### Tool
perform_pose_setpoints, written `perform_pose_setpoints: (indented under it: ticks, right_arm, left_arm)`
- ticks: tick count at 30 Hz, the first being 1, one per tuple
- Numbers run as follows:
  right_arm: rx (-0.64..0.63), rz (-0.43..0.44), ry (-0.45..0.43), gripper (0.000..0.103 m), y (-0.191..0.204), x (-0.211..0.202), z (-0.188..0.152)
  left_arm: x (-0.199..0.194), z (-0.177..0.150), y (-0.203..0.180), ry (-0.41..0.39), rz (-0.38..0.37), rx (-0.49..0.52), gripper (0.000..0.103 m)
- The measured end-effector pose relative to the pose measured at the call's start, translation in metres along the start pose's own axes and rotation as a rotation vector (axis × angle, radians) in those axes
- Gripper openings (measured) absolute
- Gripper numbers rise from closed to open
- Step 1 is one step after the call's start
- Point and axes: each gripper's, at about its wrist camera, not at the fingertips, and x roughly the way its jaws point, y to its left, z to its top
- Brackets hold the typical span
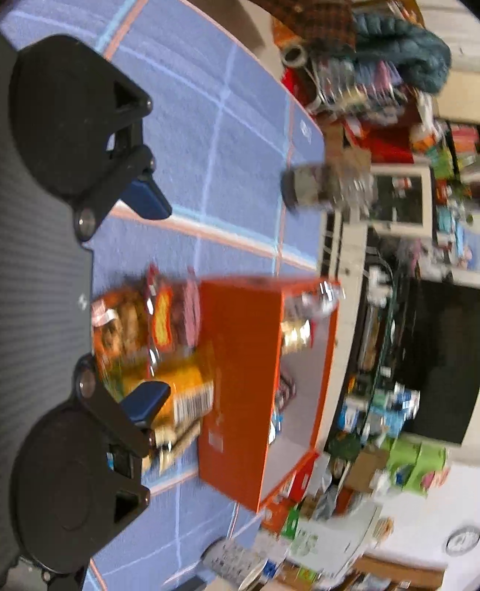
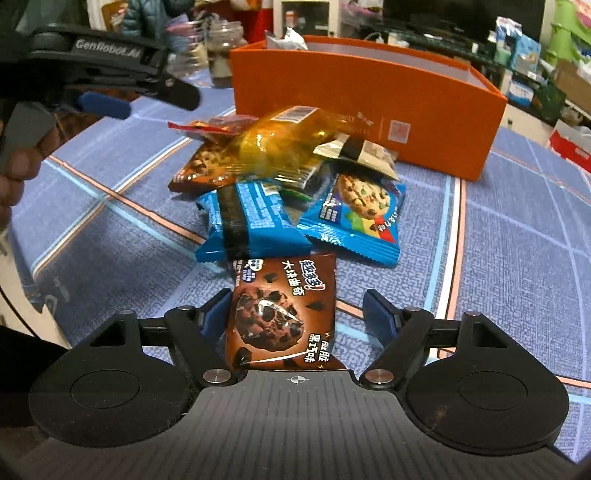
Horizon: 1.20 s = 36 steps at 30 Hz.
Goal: Organize snacks
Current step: 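Grasp the red snack packet with the left tool while the right grasps the brown chocolate cookie packet, then carry both packets over the orange box and open both tools to drop them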
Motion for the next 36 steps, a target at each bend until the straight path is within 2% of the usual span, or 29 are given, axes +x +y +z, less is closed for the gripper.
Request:
perform_pose_setpoints:
  ticks: [3, 5, 8, 10, 11, 14, 16, 20, 21, 23, 31, 36]
  right_arm:
    - [-0.015, 0.008, 0.000, 0.054, 0.004, -0.001, 0.000]
    - [-0.021, 0.012, -0.001, 0.054, 0.005, -0.001, 0.000]
    - [-0.024, 0.016, -0.007, 0.054, 0.004, -0.002, -0.002]
    - [-0.027, 0.017, -0.009, 0.055, 0.003, -0.002, -0.002]
    - [-0.027, 0.018, -0.011, 0.055, 0.004, -0.002, -0.002]
    - [-0.030, 0.026, -0.012, 0.058, 0.003, -0.001, -0.002]
    - [-0.031, 0.027, -0.014, 0.059, 0.003, 0.000, -0.002]
    - [-0.033, 0.027, -0.018, 0.061, 0.003, 0.000, -0.002]
    - [-0.032, 0.027, -0.017, 0.060, 0.003, 0.000, -0.002]
    - [-0.018, 0.029, -0.019, 0.045, 0.000, -0.002, -0.001]
    - [-0.012, 0.043, -0.018, 0.042, -0.003, -0.007, 0.004]
    - [-0.030, 0.026, 0.004, 0.042, 0.003, -0.002, 0.005]
  left_arm:
    - [0.010, 0.011, -0.012, -0.035, 0.006, 0.048, 0.094]
    - [0.024, 0.016, -0.015, -0.035, 0.027, 0.056, 0.094]
    - [0.045, 0.023, -0.010, 0.010, 0.062, 0.013, 0.092]
    - [0.058, 0.022, -0.002, 0.057, 0.090, -0.033, 0.086]
    - [0.063, 0.019, 0.003, 0.081, 0.076, -0.065, 0.077]
    - [0.074, 0.016, 0.011, 0.134, -0.034, -0.156, 0.075]
    - [0.078, 0.013, 0.004, 0.143, -0.037, -0.115, 0.075]
    - [0.092, 0.006, -0.008, 0.162, 0.019, -0.036, 0.084]
    - [0.093, 0.006, -0.006, 0.162, 0.038, -0.049, 0.077]
    - [0.090, 0.009, -0.004, 0.167, 0.047, -0.068, 0.066]
    - [0.042, 0.014, -0.008, 0.051, 0.071, 0.072, 0.063]
    - [0.037, 0.010, -0.001, 0.071, 0.117, 0.102, 0.063]
